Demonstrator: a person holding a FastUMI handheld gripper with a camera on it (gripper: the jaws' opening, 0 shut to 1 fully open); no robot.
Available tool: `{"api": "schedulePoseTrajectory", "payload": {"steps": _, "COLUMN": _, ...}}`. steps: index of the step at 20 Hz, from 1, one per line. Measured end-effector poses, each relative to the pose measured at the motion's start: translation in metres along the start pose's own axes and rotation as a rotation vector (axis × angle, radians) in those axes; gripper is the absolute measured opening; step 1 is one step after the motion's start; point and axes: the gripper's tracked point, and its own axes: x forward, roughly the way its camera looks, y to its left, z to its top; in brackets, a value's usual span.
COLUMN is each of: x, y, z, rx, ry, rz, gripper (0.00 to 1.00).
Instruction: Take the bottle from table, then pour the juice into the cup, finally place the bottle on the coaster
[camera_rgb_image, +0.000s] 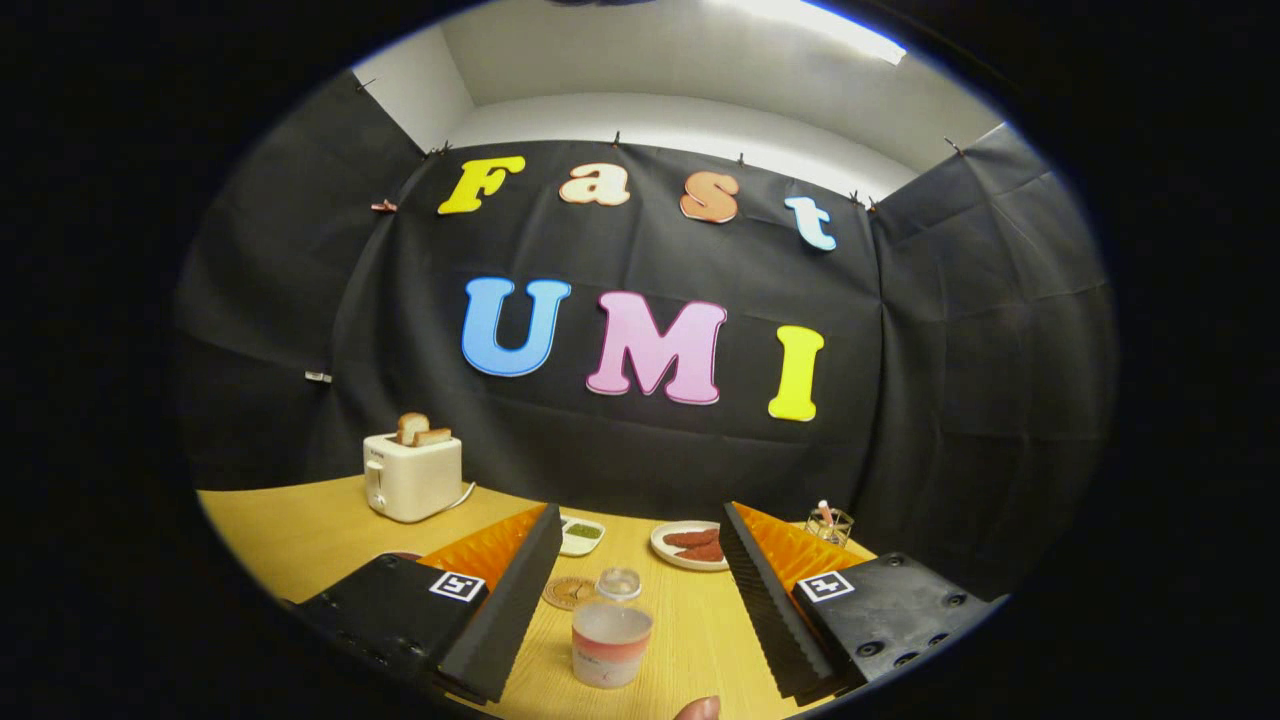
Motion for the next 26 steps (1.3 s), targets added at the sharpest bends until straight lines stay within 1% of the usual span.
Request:
{"api": "schedulePoseTrajectory", "payload": {"steps": 6, "x": 0.007, "y": 0.011, "z": -0.057, "rx": 0.034, "ry": 0.036, "rz": 0.004, "gripper": 0.97}}
{"api": "schedulePoseTrajectory", "payload": {"steps": 10, "x": 0.015, "y": 0.012, "z": -0.098, "rx": 0.035, "ry": 0.077, "rz": -0.003, "gripper": 0.97}}
{"api": "schedulePoseTrajectory", "payload": {"steps": 14, "x": 0.025, "y": 0.015, "z": -0.118, "rx": 0.032, "ry": 0.096, "rz": -0.016, "gripper": 0.97}}
{"api": "schedulePoseTrajectory", "payload": {"steps": 16, "x": 0.029, "y": 0.020, "z": -0.122, "rx": 0.049, "ry": 0.100, "rz": -0.013, "gripper": 0.97}}
{"api": "schedulePoseTrajectory", "payload": {"steps": 17, "x": 0.031, "y": 0.018, "z": -0.123, "rx": 0.046, "ry": 0.096, "rz": -0.027, "gripper": 0.97}}
{"api": "schedulePoseTrajectory", "payload": {"steps": 19, "x": 0.034, "y": 0.017, "z": -0.126, "rx": 0.039, "ry": 0.102, "rz": -0.042, "gripper": 0.90}}
{"api": "schedulePoseTrajectory", "payload": {"steps": 20, "x": 0.036, "y": 0.016, "z": -0.124, "rx": 0.037, "ry": 0.102, "rz": -0.052, "gripper": 0.85}}
{"api": "schedulePoseTrajectory", "payload": {"steps": 21, "x": 0.039, "y": 0.016, "z": -0.125, "rx": 0.033, "ry": 0.119, "rz": -0.060, "gripper": 0.80}}
{"api": "schedulePoseTrajectory", "payload": {"steps": 22, "x": 0.040, "y": 0.017, "z": -0.124, "rx": 0.022, "ry": 0.137, "rz": -0.063, "gripper": 0.77}}
{"api": "schedulePoseTrajectory", "payload": {"steps": 26, "x": 0.048, "y": 0.021, "z": -0.093, "rx": -0.094, "ry": 0.162, "rz": -0.044, "gripper": 0.74}}
